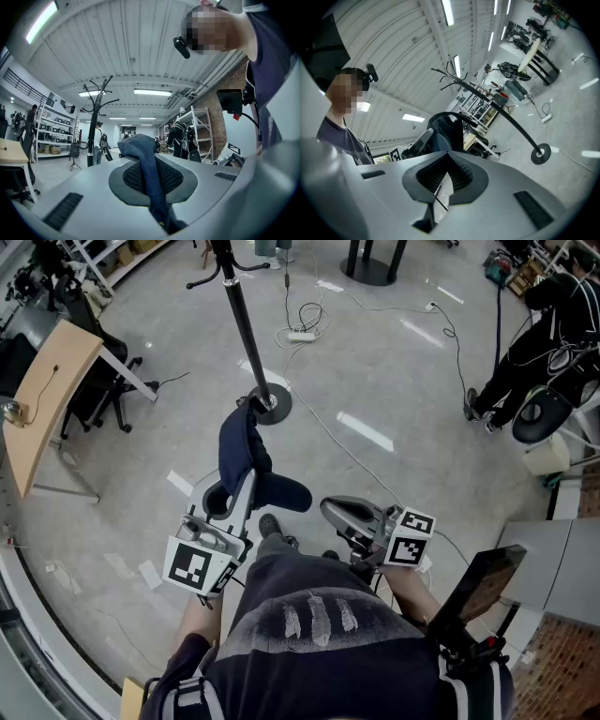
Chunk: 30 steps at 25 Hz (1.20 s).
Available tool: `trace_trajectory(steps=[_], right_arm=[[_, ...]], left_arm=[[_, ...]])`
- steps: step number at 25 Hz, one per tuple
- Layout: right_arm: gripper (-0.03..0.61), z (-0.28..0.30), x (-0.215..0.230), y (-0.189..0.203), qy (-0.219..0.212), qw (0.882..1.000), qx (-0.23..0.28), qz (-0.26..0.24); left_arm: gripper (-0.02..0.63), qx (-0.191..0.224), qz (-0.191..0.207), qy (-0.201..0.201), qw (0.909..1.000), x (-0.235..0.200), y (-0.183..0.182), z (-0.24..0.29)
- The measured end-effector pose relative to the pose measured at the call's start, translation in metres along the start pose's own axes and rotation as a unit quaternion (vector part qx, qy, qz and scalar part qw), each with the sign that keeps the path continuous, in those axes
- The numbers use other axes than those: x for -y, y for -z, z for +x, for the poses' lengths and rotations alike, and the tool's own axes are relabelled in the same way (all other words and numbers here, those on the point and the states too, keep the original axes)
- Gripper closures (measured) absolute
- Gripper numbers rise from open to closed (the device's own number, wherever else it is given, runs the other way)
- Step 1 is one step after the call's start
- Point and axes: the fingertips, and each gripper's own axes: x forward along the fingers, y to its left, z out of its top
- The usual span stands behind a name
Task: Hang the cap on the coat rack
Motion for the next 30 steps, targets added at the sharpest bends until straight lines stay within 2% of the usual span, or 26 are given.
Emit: trace_trajectory(steps=[6,10,15,19,22,26,30], right_arm=[[0.574,-0.041,-0.014,0.000,-0.022,1.000,-0.013,-0.003],[0.574,-0.045,-0.023,0.013,-0.041,0.999,-0.021,-0.001],[0.574,-0.005,-0.023,0.017,-0.046,0.998,-0.047,0.008],[0.574,0.044,-0.028,0.025,-0.051,0.996,-0.072,0.020],[0.574,0.085,-0.042,0.026,-0.065,0.994,-0.088,0.021],[0.574,0.126,-0.058,0.029,-0.071,0.992,-0.107,0.011],[0.574,0.147,-0.055,0.027,-0.055,0.993,-0.102,0.002]], left_arm=[[0.581,-0.013,-0.003,-0.009,0.9999,0.059,-0.001,-0.003],[0.581,-0.013,-0.001,-0.032,0.9994,0.061,0.003,-0.023],[0.581,-0.001,-0.013,-0.066,0.9977,0.015,-0.004,-0.044],[0.581,0.003,-0.038,-0.104,0.9939,-0.033,-0.001,-0.077],[0.581,-0.002,-0.039,-0.123,0.9916,-0.069,-0.005,-0.102],[0.581,-0.005,-0.036,-0.127,0.9912,-0.103,-0.011,-0.122],[0.581,0.006,-0.038,-0.112,0.9930,-0.127,-0.009,-0.119]])
